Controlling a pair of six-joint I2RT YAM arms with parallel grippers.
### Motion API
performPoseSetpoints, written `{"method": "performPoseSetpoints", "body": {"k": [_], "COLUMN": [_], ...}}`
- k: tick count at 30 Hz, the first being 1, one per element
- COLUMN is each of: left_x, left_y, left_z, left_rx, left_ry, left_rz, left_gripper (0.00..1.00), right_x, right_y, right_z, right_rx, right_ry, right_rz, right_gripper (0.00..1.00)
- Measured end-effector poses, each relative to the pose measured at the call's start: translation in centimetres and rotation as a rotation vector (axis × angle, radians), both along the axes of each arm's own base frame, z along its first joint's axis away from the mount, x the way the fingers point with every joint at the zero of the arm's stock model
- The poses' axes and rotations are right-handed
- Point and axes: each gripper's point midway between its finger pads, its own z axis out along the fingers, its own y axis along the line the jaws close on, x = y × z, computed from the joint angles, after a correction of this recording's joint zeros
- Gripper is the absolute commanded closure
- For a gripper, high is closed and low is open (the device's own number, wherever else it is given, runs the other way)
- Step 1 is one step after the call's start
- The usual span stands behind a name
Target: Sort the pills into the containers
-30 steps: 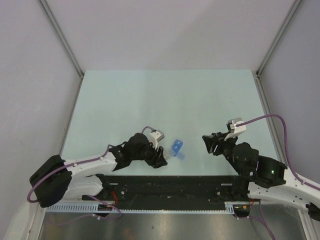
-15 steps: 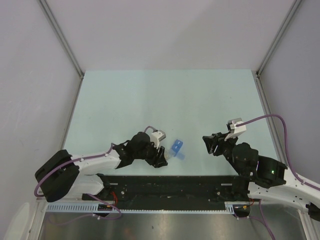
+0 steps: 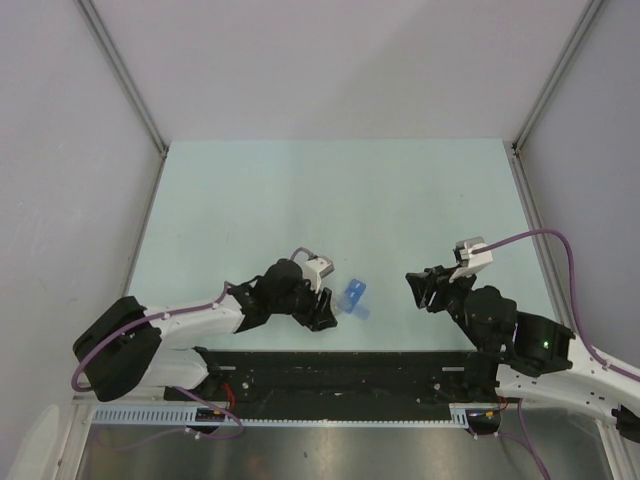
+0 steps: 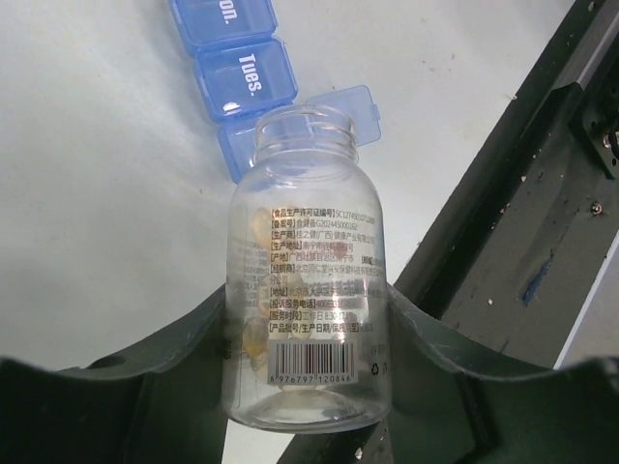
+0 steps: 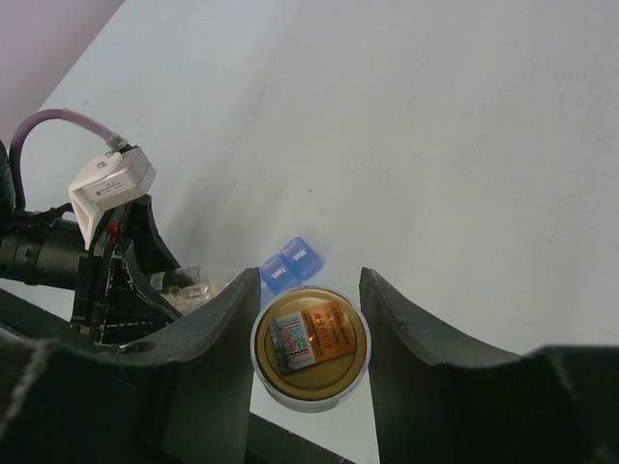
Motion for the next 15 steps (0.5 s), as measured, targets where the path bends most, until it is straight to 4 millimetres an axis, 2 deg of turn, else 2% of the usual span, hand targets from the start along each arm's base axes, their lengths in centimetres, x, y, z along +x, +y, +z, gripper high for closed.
{"method": "performPoseSetpoints", "body": {"k": [15], "left_x": [-0.22], "left_y": [0.11], "left_z": [-0.41], "left_rx": [0.03], "left_ry": [0.028], "left_rz": [-0.012], "left_gripper": [1.0], "right_x": [0.01], "right_y": [-0.06], "right_z": [-0.28], "right_rx": [-0.007], "right_ry": [0.003], "right_rz": [-0.002], "right_gripper": [1.0]}}
